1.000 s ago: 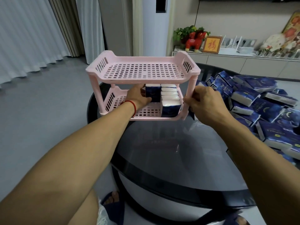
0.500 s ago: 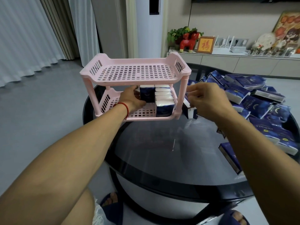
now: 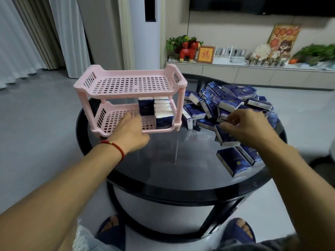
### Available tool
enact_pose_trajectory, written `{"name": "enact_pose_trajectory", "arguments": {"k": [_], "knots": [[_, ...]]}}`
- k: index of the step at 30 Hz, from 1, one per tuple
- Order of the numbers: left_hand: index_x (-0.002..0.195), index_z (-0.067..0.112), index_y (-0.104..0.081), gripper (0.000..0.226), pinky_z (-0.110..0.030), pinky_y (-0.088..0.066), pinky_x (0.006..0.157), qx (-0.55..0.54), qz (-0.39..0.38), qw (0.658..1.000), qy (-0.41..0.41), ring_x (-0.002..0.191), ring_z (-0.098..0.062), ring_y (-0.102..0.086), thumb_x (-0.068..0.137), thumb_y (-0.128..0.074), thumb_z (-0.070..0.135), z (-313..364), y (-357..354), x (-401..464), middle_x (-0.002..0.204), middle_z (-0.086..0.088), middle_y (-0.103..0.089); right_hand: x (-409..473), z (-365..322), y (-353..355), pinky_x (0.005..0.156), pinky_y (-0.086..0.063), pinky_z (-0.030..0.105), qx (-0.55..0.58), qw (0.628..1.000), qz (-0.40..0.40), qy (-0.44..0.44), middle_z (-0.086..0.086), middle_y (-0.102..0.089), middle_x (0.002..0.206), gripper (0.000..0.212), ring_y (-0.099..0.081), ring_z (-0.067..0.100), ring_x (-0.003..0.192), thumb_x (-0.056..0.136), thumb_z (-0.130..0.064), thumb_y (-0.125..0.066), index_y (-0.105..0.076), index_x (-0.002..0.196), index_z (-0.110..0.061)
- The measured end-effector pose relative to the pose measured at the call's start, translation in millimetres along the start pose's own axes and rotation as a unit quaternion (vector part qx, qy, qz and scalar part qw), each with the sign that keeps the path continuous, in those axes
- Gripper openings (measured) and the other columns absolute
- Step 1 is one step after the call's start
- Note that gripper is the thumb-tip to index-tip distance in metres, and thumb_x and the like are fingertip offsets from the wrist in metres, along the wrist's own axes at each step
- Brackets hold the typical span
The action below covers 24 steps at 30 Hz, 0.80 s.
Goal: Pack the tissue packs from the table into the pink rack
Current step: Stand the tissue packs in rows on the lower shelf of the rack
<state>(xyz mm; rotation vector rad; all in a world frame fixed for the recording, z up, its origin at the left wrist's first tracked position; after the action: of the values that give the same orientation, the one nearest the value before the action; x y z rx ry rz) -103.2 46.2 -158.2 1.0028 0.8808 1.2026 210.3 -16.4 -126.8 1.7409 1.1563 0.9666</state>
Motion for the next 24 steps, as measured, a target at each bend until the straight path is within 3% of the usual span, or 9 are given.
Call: {"name": "enact_pose_trajectory", "arguments": {"k": [3, 6, 10, 13, 15, 18, 20, 22, 24], "knots": [[0.137, 0.014, -0.052, 0.051, -0.047, -0.042, 0.112, 0.052, 0.066, 0.994, -0.070, 0.140, -0.030, -0.034, 0.088, -0.064, 0.025, 30.5, 2.3, -32.6, 0.145, -0.012, -0.038, -14.2, -5.3, -23.1, 0.088, -0.055, 0.044, -0.101, 0.992, -0.077, 0.005, 0.009, -0.060, 0.113, 0.056, -0.060, 0.027, 0.098, 0.079, -0.054, -0.080, -0.061, 0.114, -0.014], [0.141, 0.018, -0.055, 0.053, -0.035, -0.038, 0.114, -0.024, 0.087, 0.984, -0.150, 0.137, -0.023, -0.039, 0.090, -0.064, 0.023, 61.2, -0.5, -50.6, 0.143, -0.005, -0.046, -13.6, -10.4, -21.5, 0.085, -0.055, 0.043, -0.113, 0.992, -0.054, 0.032, 0.011, -0.064, 0.110, 0.036, -0.061, 0.028, 0.096, 0.084, -0.034, -0.077, -0.066, 0.108, -0.009], [0.141, 0.022, -0.058, 0.048, -0.022, -0.039, 0.110, -0.179, 0.060, 0.964, -0.186, 0.127, -0.014, -0.053, 0.093, -0.065, 0.021, 82.2, -5.0, -53.4, 0.135, 0.002, -0.057, -23.5, -14.9, -5.4, 0.077, -0.058, 0.037, 0.150, 0.984, -0.092, -0.011, 0.005, -0.072, 0.085, 0.014, -0.066, 0.016, 0.079, 0.097, -0.025, -0.063, -0.072, 0.101, -0.015], [0.151, 0.031, -0.046, 0.067, -0.030, -0.054, 0.102, -0.280, 0.003, 0.941, -0.192, 0.127, -0.009, -0.055, 0.090, -0.073, 0.029, 91.7, -14.5, -53.8, 0.141, 0.005, -0.053, -42.6, -31.7, -14.5, 0.080, -0.057, 0.037, 0.387, 0.896, -0.214, -0.052, 0.024, -0.072, 0.095, 0.028, -0.066, 0.029, 0.085, 0.103, -0.018, -0.050, -0.068, 0.109, 0.002], [0.152, 0.037, -0.042, 0.078, -0.021, -0.054, 0.096, -0.333, -0.042, 0.918, -0.209, 0.122, -0.002, -0.059, 0.085, -0.080, 0.027, 101.5, -18.7, -57.4, 0.140, 0.009, -0.055, -49.9, -39.2, -23.1, 0.082, -0.052, 0.042, 0.447, 0.856, -0.250, -0.077, 0.025, -0.066, 0.084, 0.027, -0.063, 0.033, 0.084, 0.104, -0.017, -0.049, -0.063, 0.094, 0.003], [0.143, 0.026, -0.058, 0.069, -0.015, -0.055, 0.089, -0.401, -0.076, 0.889, -0.206, 0.107, 0.000, -0.068, 0.081, -0.083, 0.009, 107.5, -22.9, -59.0, 0.125, 0.008, -0.069, -52.5, -46.6, -30.1, 0.084, -0.048, 0.045, 0.472, 0.836, -0.273, -0.068, 0.022, -0.058, 0.087, 0.033, -0.057, 0.037, 0.086, 0.103, -0.022, -0.054, -0.066, 0.075, -0.009], [0.131, 0.019, -0.069, 0.057, -0.021, -0.059, 0.088, -0.418, -0.065, 0.891, -0.166, 0.102, -0.009, -0.073, 0.079, -0.082, 0.002, 99.7, -26.4, -53.8, 0.114, 0.003, -0.075, -49.2, -38.6, -24.8, 0.074, -0.054, 0.038, 0.422, 0.867, -0.258, -0.055, 0.018, -0.067, 0.088, 0.034, -0.065, 0.031, 0.078, 0.101, -0.034, -0.056, -0.069, 0.087, -0.005], [0.121, 0.015, -0.074, 0.049, -0.019, -0.059, 0.083, -0.432, -0.045, 0.892, -0.123, 0.099, -0.014, -0.074, 0.076, -0.079, -0.005, 87.5, -30.4, -47.7, 0.108, 0.001, -0.077, -41.1, -24.6, -12.2, 0.068, -0.058, 0.033, 0.208, 0.955, -0.212, 0.008, 0.007, -0.075, 0.088, 0.034, -0.071, 0.021, 0.075, 0.102, -0.041, -0.055, -0.070, 0.096, -0.011], [0.115, 0.015, -0.074, 0.047, -0.014, -0.057, 0.078, -0.456, -0.039, 0.885, -0.085, 0.100, -0.008, -0.072, 0.076, -0.075, -0.010, 78.4, -33.1, -44.1, 0.109, 0.005, -0.076, -35.9, -9.1, -6.0, 0.077, -0.061, 0.038, -0.021, 0.984, -0.173, 0.039, 0.000, -0.074, 0.090, 0.027, -0.070, 0.017, 0.080, 0.096, -0.048, -0.062, -0.070, 0.094, -0.022]]}}
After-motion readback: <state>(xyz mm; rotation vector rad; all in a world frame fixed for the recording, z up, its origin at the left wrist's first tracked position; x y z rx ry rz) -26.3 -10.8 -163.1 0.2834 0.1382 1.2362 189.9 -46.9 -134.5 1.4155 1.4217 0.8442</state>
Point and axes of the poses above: each hand's wrist, its own x-axis towards the middle knuckle, its own y-axis out of the back of the hand, z = x × y, the point moved 8 cm from there along x, towards the middle knuckle
